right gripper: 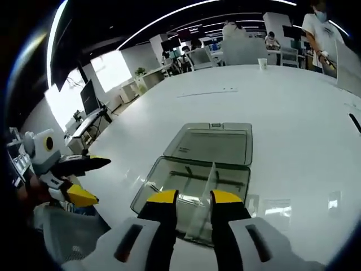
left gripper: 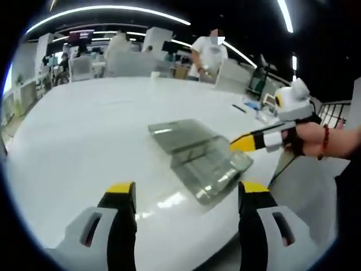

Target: Insert the divider into the dual guide fixture by aligning both edges with the guide slots and pushing it downward to the bottom, including one-sided entry, uneven engagement, binding, and posture correction.

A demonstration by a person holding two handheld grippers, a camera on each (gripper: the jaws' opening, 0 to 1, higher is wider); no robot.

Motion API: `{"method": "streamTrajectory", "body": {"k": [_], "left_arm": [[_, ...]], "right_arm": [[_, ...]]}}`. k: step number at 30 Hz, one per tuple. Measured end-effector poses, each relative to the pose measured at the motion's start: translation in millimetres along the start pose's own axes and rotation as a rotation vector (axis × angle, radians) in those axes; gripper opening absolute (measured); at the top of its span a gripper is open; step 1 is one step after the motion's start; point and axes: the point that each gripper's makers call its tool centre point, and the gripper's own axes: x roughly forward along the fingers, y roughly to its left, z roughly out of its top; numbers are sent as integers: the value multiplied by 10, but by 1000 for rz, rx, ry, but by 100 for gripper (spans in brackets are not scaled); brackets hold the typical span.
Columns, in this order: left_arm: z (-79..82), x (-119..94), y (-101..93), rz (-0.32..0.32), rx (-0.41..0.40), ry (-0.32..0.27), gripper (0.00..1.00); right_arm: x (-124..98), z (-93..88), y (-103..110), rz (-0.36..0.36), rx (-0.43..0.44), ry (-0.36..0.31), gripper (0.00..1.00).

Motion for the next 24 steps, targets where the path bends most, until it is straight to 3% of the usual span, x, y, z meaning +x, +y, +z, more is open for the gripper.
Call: {"method": "streamTrajectory", "body": {"k": [5, 12, 24], "left_arm": [[-35, -7, -2, 22, 24, 25, 70], [-116, 0, 90, 104, 55, 73, 68], [-186, 61, 212, 222, 40, 119, 67]], "right_arm": [[-102, 33, 49, 23, -20, -25, 23], [-240, 62, 98, 59, -55, -58, 31], [-420, 84, 79, 96, -183, -109, 55]]}}
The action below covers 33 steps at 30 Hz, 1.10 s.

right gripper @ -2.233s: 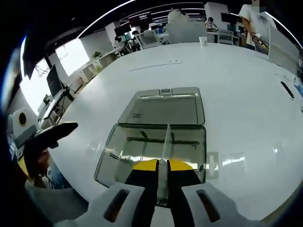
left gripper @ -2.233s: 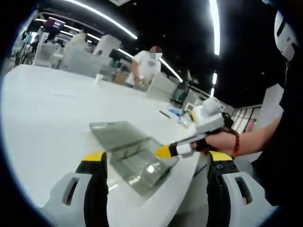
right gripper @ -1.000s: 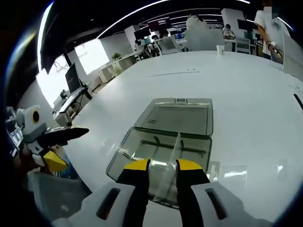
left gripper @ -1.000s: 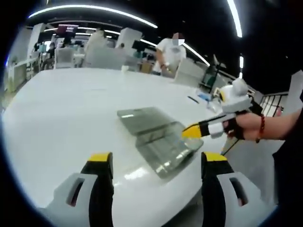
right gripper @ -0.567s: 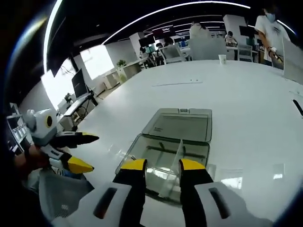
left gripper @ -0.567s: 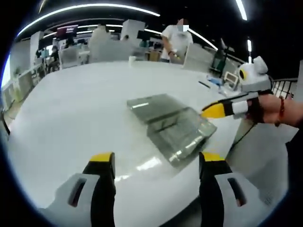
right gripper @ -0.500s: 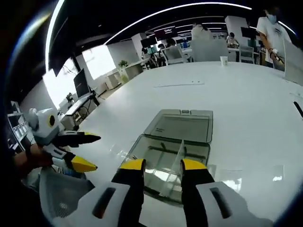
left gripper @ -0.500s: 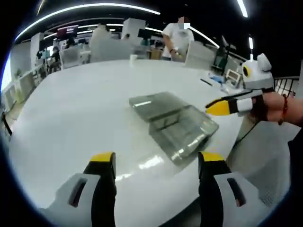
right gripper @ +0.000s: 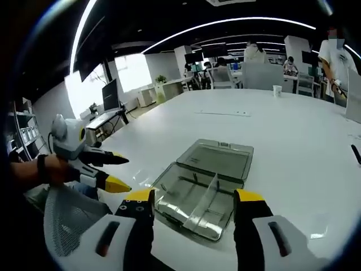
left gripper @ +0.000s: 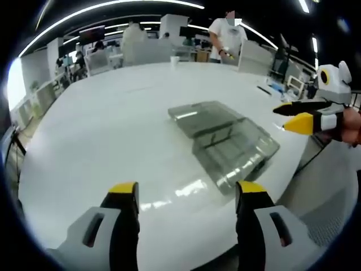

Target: Insert the divider into the dual guide fixture by aligning both edges with the guide slots and pushing it downward to the bottom, including one-sided entry, uneven engagement, binding, and posture correction.

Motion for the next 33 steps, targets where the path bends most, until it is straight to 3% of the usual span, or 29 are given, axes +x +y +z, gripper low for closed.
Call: {"method": "streamTrajectory", "body": {"k": [12, 19, 23, 29, 33], "left_arm": [[-69, 87, -37, 28, 65, 55, 64], [-123, 181, -69, 38, 105, 100, 63], [-133, 183, -54, 66, 73, 109, 60], [-187, 234, -40, 82, 88, 128, 58], [-168, 269, -51, 79, 83, 124, 55]], "right_arm": [[-104, -59, -78, 1, 34, -15, 57], [-148, -138, -24, 6, -1, -9, 65], [-160, -134, -23, -1, -31, -17, 71], [-183, -88, -34, 2, -16, -35, 68], [-197, -151, -62, -1, -10, -21, 65]]}}
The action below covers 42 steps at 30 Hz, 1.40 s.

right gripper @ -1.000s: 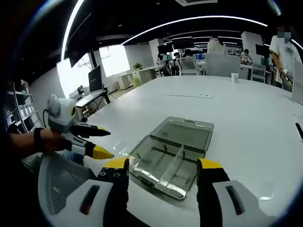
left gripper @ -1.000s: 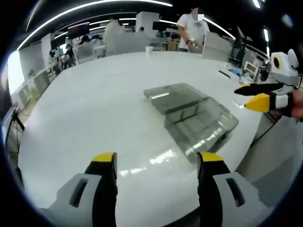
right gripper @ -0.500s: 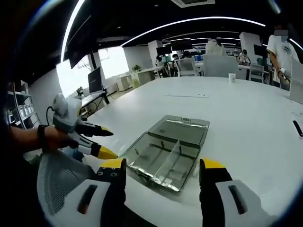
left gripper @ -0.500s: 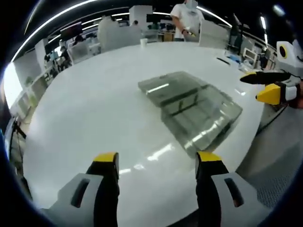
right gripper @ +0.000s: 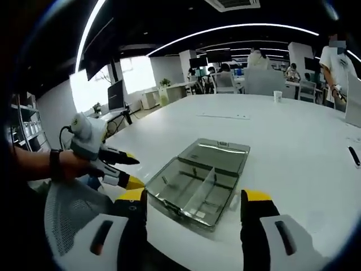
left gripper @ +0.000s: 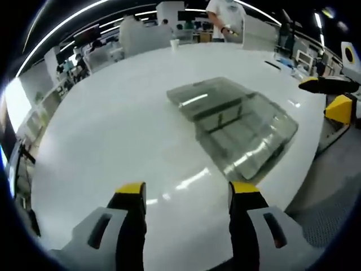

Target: Insert the divider into the dual guide fixture by aligning both edges with the guide slots and pushing it downward to the bottom, including one-sided entry, uneven engagement, binding, and posture correction.

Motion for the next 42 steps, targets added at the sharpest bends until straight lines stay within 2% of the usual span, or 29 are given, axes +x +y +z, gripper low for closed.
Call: {"method": "streamTrajectory", "body": {"k": [9, 16, 23, 29, 42], "left_arm": [[-26, 55, -31, -11, -8, 17, 43], [-90, 104, -54, -10, 15, 49, 40], [-107, 189, -115, -26, 7, 64, 40], [-142, 240, -99, -16, 2, 79, 40], [-125, 289, -55, -4, 14, 67, 41]], "right_arm": [[-3, -31, -3, 6, 16, 4, 64], [24, -52, 0, 13, 30, 10, 63], [41, -76, 17, 16, 39, 17, 63], [28, -100, 10, 12, 49, 27, 62], [28, -122, -30, 0, 87, 35, 57]]}}
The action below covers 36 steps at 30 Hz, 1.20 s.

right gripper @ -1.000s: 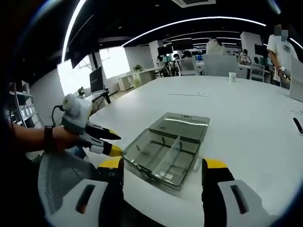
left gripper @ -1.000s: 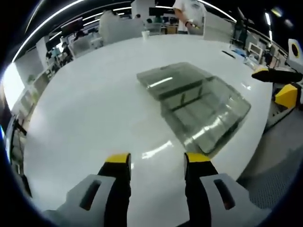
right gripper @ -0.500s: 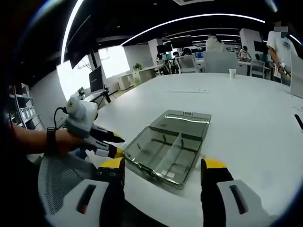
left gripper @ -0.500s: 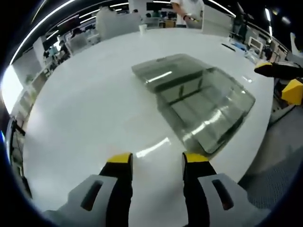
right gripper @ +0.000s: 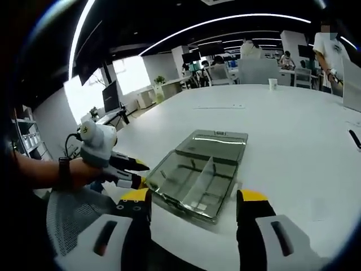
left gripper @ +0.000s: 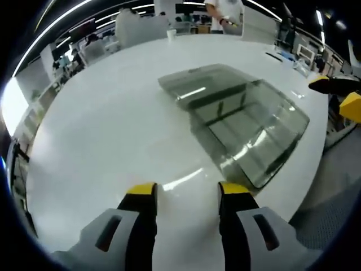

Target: Insert the divider into the dual guide fixture by aligning both edges with the guide slots and pushing it downward to the bottom, including one-sided entry, uneven engagement, binding, and posture correction.

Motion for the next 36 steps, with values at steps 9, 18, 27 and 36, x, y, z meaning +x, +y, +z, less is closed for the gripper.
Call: {"method": "streamTrajectory", "body": {"k": [9, 18, 27, 36], "left_arm": [[-19, -7, -19, -18, 7, -1, 34], [-37, -22, 7, -14, 2, 6, 33], [-47, -89, 3, -24, -37, 3, 33], [-155, -113, -56, -50, 56, 87, 33]], "right_arm": [[17, 0, 40, 6, -1, 4, 55], [11, -15, 62, 11, 1, 10, 54], [4, 0, 80, 17, 5, 6, 53], [18, -13, 121, 34, -5, 17, 52]]}}
